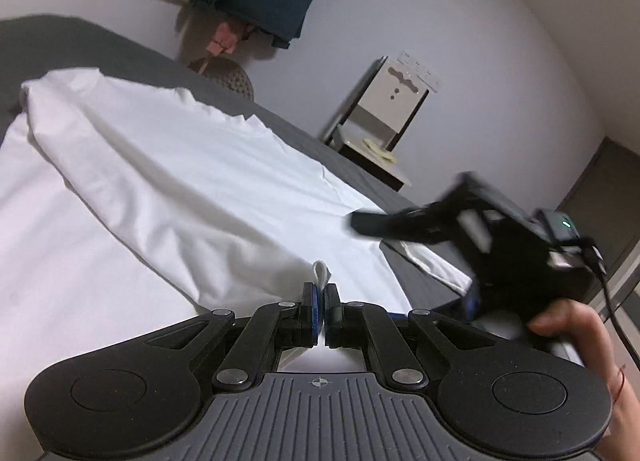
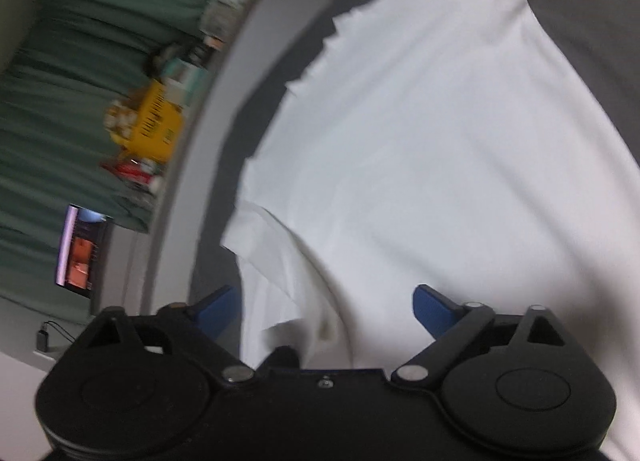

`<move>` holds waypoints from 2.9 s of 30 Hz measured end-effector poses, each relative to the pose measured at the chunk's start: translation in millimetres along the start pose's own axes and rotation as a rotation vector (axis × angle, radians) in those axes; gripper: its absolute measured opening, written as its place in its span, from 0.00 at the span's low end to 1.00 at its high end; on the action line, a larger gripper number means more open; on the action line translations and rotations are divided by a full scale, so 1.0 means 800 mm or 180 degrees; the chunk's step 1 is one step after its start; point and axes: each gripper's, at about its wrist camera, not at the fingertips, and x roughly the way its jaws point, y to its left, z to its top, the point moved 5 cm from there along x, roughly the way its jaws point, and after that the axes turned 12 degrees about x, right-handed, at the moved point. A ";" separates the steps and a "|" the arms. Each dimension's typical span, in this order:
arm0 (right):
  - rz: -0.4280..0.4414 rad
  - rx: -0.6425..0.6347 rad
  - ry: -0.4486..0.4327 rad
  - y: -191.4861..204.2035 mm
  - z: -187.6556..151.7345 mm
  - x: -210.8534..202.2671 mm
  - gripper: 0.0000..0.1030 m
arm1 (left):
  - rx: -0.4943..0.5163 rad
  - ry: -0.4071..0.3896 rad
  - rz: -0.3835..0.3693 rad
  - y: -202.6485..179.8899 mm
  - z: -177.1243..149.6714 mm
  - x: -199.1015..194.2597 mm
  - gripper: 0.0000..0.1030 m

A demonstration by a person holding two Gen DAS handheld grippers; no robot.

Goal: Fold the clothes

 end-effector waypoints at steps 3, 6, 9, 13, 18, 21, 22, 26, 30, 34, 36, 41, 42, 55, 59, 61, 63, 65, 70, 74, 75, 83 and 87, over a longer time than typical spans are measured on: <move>-0.0062 -0.0032 0.0060 -0.003 -0.007 0.012 0.74 | 0.0048 0.0050 0.0053 -0.009 -0.004 -0.002 0.02; 0.0044 -0.0064 0.0119 0.003 -0.011 0.016 0.66 | 0.0269 0.0177 0.0128 -0.018 -0.007 0.004 0.02; 0.0051 -0.0265 0.0137 0.014 -0.015 0.021 0.62 | 0.0541 0.0347 0.0209 -0.033 -0.004 0.025 0.02; -0.0137 -0.0288 0.0191 0.007 -0.018 0.032 0.41 | 0.0726 0.0466 0.0246 -0.050 -0.006 0.030 0.03; -0.0094 -0.0051 0.0228 -0.010 -0.017 0.039 0.14 | 0.0785 0.0613 0.0198 -0.060 -0.012 0.035 0.03; -0.0065 0.0026 0.0147 -0.016 -0.014 0.038 0.05 | 0.0833 0.0668 0.0150 -0.065 -0.018 0.033 0.03; -0.0051 0.0051 0.0127 -0.017 -0.012 0.038 0.04 | 0.0862 0.0678 0.0133 -0.067 -0.020 0.031 0.03; -0.0049 0.0062 0.0073 -0.019 -0.010 0.038 0.04 | 0.0993 0.0691 0.0144 -0.072 -0.026 0.017 0.03; -0.0188 0.0017 0.0116 -0.019 -0.013 0.039 0.08 | 0.0960 0.0643 0.0193 -0.070 -0.027 0.006 0.03; -0.0314 -0.0134 0.0090 -0.012 -0.015 0.027 0.51 | 0.0884 0.0667 0.0238 -0.065 -0.027 0.005 0.03; -0.0347 -0.0248 0.0070 -0.007 -0.015 0.022 0.54 | 0.0898 0.0678 0.0231 -0.066 -0.030 0.006 0.03; -0.0333 -0.0192 0.0231 -0.013 -0.020 0.033 0.32 | 0.0895 0.0687 0.0181 -0.072 -0.035 0.008 0.03; -0.0312 -0.0169 0.0256 -0.014 -0.021 0.035 0.27 | 0.0894 0.0684 0.0171 -0.074 -0.036 0.009 0.03; -0.0163 -0.0033 -0.0061 -0.018 -0.006 0.019 0.04 | 0.0936 0.0547 0.0081 -0.083 -0.034 0.013 0.03; -0.0194 -0.0037 -0.0080 -0.017 -0.004 0.018 0.04 | 0.0831 0.0508 0.0143 -0.074 -0.032 0.008 0.03; -0.0249 -0.0075 -0.0082 -0.016 -0.005 0.018 0.04 | 0.0825 0.0519 0.0166 -0.071 -0.032 0.009 0.03; -0.0264 -0.0097 -0.0104 -0.015 -0.005 0.017 0.04 | 0.0835 0.0531 0.0170 -0.069 -0.030 0.013 0.03; -0.0274 -0.0108 -0.0144 -0.015 -0.003 0.014 0.04 | 0.0854 0.0535 0.0153 -0.066 -0.029 0.014 0.03; -0.0308 -0.0120 -0.0236 -0.016 0.003 0.008 0.04 | 0.0901 0.0512 0.0118 -0.066 -0.029 0.009 0.03; -0.0396 -0.0073 -0.0255 -0.019 0.006 0.007 0.13 | 0.0843 0.0417 0.0127 -0.060 -0.024 -0.003 0.03; -0.0407 -0.0052 -0.0253 -0.020 0.006 0.006 0.18 | 0.0825 0.0385 0.0131 -0.058 -0.021 -0.006 0.03; -0.0490 -0.0189 -0.0108 -0.018 -0.008 0.005 0.41 | 0.0729 0.0238 0.0208 -0.034 0.013 -0.041 0.04; -0.0498 -0.0235 -0.0055 -0.020 -0.015 0.010 0.41 | 0.0727 0.0213 0.0412 -0.005 0.032 -0.062 0.03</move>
